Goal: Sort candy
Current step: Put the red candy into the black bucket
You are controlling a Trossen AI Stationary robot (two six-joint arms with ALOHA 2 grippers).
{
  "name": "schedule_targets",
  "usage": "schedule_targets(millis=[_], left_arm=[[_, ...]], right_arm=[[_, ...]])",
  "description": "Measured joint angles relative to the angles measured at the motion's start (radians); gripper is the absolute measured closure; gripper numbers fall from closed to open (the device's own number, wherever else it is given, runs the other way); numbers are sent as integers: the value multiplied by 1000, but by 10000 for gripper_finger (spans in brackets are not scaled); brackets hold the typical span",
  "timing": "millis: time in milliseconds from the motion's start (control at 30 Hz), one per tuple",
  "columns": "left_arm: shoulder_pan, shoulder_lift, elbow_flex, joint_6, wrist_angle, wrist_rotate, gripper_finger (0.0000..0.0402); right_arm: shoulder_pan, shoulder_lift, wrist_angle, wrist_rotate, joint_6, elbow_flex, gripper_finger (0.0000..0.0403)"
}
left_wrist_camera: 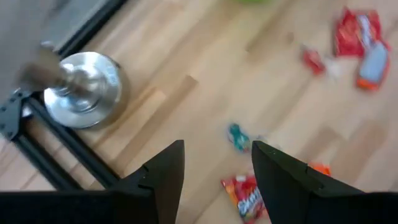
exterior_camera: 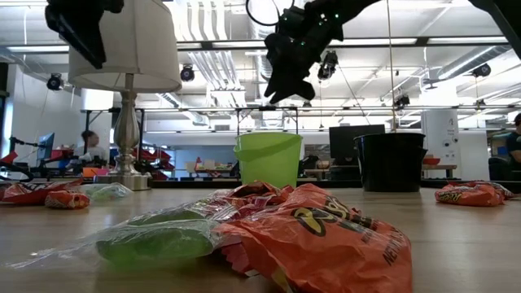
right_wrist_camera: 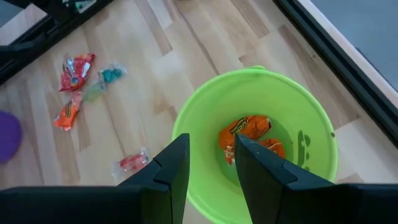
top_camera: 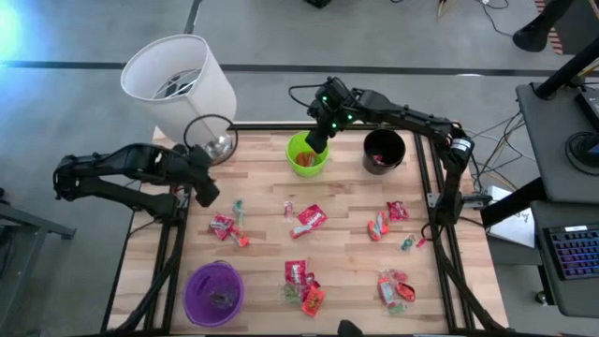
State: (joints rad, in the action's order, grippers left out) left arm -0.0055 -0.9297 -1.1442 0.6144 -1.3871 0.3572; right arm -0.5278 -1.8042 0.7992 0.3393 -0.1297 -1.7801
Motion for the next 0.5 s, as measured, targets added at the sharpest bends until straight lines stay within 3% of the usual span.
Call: schedule_targets(millis=[200, 500], left_arm=[[0, -3, 0, -128, 2, -131, 230], [0, -2, 0, -169, -9, -322, 226]], right_arm=[[12, 0, 19, 0, -29, -1, 284], [58, 1, 30, 0, -28, -1, 284]])
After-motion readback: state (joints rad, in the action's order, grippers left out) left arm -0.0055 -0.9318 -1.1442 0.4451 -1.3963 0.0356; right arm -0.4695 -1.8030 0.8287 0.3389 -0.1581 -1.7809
